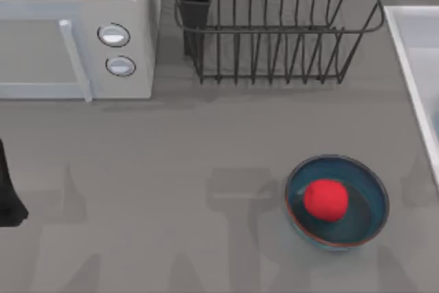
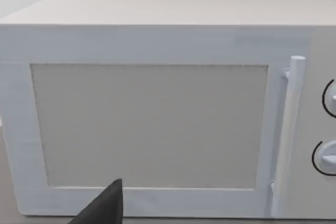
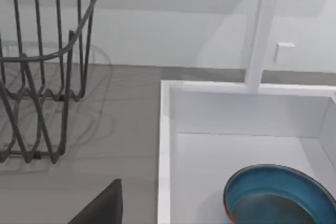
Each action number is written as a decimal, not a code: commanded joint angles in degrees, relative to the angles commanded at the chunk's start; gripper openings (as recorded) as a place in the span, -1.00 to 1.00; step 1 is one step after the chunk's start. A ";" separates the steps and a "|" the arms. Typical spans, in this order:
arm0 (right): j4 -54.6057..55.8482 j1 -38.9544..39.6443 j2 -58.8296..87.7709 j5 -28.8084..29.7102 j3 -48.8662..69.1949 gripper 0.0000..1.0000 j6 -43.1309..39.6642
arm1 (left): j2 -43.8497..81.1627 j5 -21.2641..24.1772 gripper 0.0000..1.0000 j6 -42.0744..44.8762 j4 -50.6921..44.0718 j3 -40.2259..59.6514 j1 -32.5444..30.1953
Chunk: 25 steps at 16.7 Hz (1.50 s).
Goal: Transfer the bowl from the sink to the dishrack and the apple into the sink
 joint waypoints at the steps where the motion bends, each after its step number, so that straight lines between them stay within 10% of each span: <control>1: -1.51 -0.43 4.04 -0.03 3.24 1.00 -0.59 | 0.00 0.00 1.00 0.00 0.00 0.00 0.00; 25: -52.28 -16.50 112.69 -0.47 101.23 1.00 -16.92 | 0.00 0.00 1.00 0.00 0.00 0.00 0.00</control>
